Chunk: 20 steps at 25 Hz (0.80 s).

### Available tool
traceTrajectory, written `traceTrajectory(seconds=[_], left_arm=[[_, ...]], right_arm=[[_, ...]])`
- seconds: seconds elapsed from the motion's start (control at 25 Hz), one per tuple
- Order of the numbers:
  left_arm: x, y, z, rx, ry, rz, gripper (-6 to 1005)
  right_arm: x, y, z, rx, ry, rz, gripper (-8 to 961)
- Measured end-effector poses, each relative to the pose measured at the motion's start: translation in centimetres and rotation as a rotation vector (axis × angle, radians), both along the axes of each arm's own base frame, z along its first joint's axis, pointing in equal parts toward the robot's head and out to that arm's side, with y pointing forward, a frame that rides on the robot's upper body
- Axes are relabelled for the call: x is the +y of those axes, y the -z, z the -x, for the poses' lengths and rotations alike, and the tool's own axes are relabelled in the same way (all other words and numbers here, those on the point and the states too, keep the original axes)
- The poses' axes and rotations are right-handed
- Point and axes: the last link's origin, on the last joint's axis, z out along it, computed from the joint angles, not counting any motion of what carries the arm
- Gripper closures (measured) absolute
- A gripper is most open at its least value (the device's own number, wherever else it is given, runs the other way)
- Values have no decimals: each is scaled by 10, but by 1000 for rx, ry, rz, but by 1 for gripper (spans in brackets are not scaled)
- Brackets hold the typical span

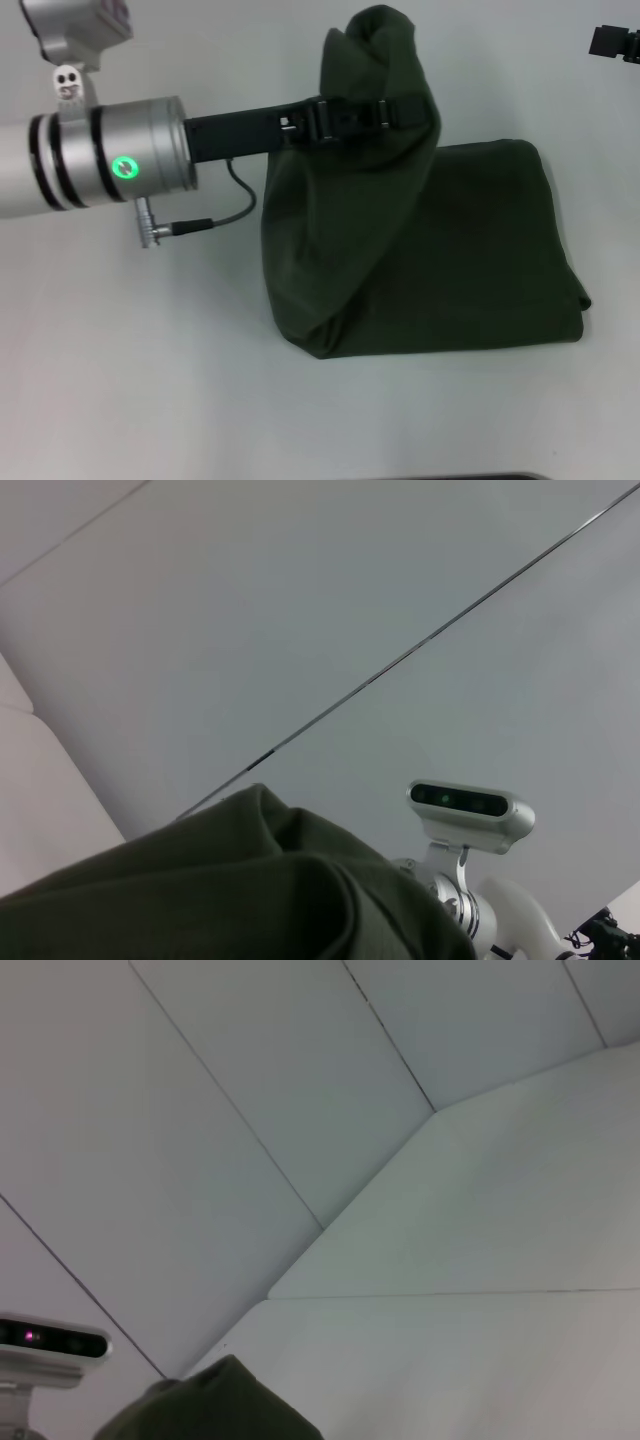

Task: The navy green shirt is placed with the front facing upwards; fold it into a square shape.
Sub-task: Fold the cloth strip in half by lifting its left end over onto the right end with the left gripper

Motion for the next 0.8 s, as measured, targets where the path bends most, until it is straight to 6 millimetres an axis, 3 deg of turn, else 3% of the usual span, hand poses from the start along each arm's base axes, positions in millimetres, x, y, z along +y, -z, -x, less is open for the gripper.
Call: traceTrajectory(seconds=[0.8], left_arm=[[-5, 53, -21, 32, -38, 36, 820]], right_arm=[[-5, 0, 7, 14, -46, 16, 603]])
